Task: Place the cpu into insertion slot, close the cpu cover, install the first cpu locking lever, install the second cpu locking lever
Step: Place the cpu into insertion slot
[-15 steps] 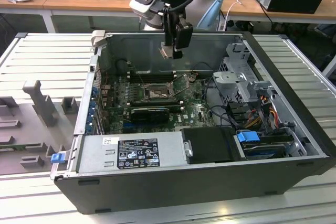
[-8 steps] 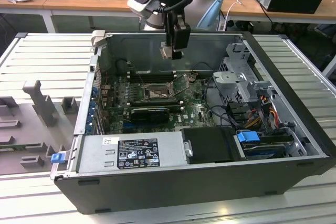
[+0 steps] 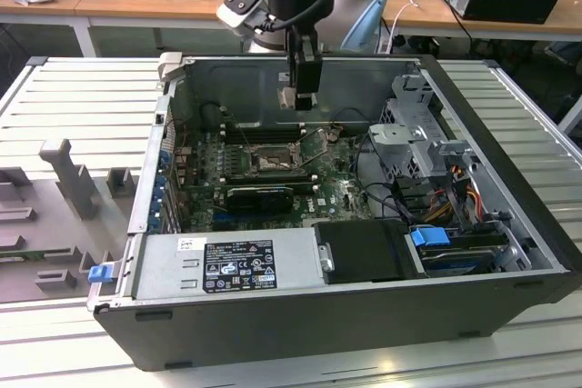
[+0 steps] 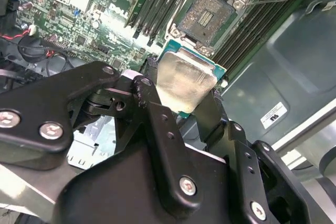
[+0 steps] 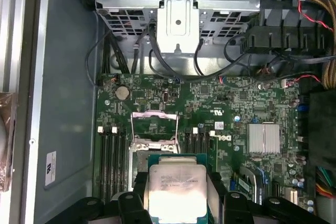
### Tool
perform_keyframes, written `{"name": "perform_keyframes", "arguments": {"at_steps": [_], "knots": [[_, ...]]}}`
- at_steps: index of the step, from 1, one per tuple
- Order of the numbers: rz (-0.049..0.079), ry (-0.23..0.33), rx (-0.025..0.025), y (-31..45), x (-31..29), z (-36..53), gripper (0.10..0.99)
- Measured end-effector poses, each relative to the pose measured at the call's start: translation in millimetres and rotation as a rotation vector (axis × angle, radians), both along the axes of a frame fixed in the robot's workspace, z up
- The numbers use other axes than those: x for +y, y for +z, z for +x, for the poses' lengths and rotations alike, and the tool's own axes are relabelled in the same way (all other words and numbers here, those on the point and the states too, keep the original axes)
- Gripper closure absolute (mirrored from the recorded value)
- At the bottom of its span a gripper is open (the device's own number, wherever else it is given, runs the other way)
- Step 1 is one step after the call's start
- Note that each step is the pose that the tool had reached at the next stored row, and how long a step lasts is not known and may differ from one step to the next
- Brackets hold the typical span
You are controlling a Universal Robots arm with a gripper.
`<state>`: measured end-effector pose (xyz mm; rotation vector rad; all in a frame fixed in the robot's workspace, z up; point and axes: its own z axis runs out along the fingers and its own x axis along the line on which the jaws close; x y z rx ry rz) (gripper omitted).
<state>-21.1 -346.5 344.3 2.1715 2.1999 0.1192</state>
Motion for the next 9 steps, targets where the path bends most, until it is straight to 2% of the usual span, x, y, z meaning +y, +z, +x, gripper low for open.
{"name": "perform_keyframes", "arguments": {"at_steps": [9], "knots": [[0.002, 0.0, 0.0003, -7.4, 0.0, 0.0, 0.557]]}}
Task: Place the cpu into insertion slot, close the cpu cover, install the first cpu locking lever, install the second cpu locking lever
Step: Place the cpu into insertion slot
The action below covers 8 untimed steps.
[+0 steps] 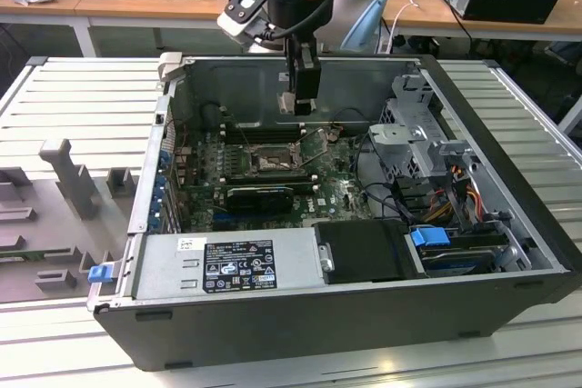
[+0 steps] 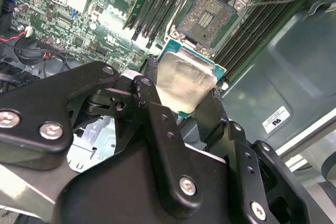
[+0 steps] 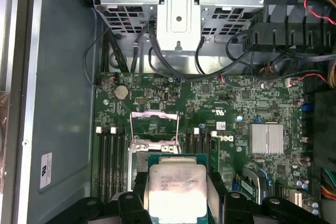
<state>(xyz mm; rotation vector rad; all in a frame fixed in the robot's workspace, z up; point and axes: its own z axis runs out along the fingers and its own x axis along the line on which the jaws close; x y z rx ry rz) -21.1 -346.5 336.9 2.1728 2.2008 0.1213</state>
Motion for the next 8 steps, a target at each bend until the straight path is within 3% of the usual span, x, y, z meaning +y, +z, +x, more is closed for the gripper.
{"name": "perform_keyframes", "arguments": {"at_steps": [8], "knots": [[0.0, 0.0, 0.004, -12.8, 0.0, 0.0, 0.557]]}}
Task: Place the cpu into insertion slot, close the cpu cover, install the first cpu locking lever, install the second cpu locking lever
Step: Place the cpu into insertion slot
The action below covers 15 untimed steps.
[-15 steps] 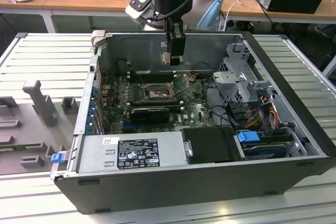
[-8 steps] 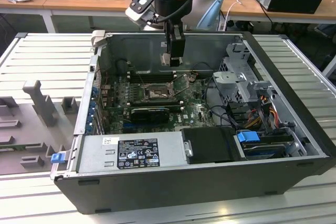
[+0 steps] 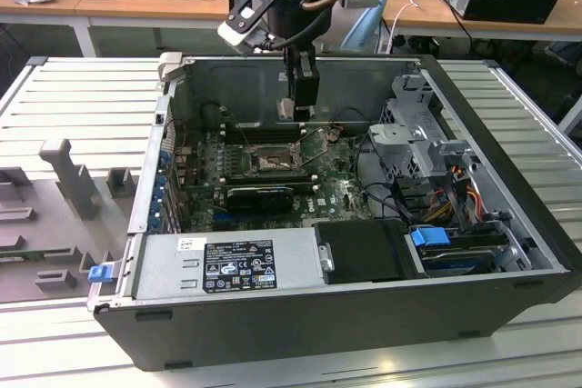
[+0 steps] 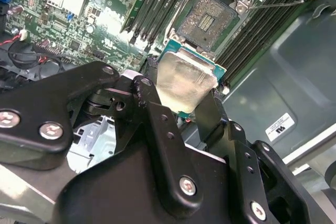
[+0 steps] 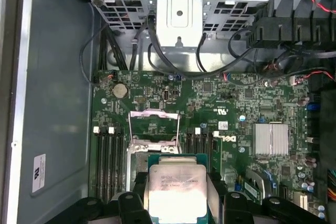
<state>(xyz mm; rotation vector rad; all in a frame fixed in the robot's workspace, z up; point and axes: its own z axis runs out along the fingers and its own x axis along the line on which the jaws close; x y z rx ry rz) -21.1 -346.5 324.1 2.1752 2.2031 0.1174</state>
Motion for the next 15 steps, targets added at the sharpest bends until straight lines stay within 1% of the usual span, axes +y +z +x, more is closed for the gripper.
{"name": "perform_keyframes", "arguments": {"at_steps": [3, 4, 6, 7, 9, 15], "knots": [[0.001, 0.0, 0.0013, -4.9, 0.0, 0.0, 0.557], [0.002, 0.0, 0.0044, -6.6, 0.0, 0.1, 0.557], [0.006, 0.0, 0.0066, -8.2, -0.1, 0.0, 0.557], [0.009, 0.0, 0.0064, -10.1, 0.0, -0.1, 0.557], [0.01, 0.0, 0.0065, -13.4, 0.0, 0.0, 0.557], [0.01, 0.0, 0.0066, -17.5, 0.0, 0.0, 0.557]]}}
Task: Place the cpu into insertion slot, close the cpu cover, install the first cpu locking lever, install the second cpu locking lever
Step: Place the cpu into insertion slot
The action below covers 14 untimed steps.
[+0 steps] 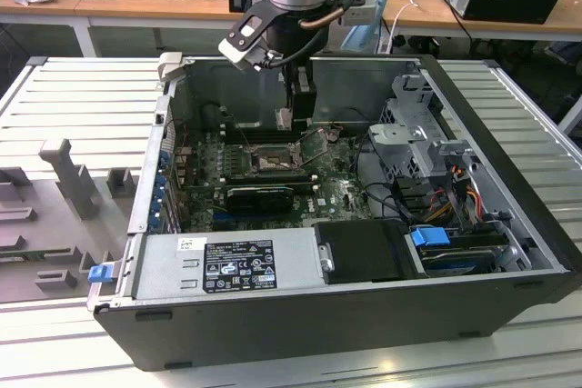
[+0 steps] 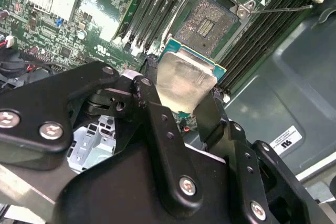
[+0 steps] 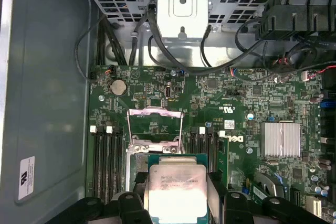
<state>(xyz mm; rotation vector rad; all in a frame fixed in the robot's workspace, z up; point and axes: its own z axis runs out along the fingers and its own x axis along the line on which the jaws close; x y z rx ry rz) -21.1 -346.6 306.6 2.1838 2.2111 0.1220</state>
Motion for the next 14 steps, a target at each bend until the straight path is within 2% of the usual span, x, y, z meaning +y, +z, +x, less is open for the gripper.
{"name": "perform_keyframes", "arguments": {"at_steps": [5, 8, 13, 14], "knots": [[0.001, 0.0, -0.0001, -5.0, 0.0, 0.0, 0.557], [0.001, 0.007, -0.0009, -12.0, 0.4, -0.2, 0.557], [0.001, 0.047, -0.0022, -20.5, 1.3, -1.6, 0.557], [0.001, 0.048, -0.0039, -21.9, 1.3, -2.8, 0.557]]}}
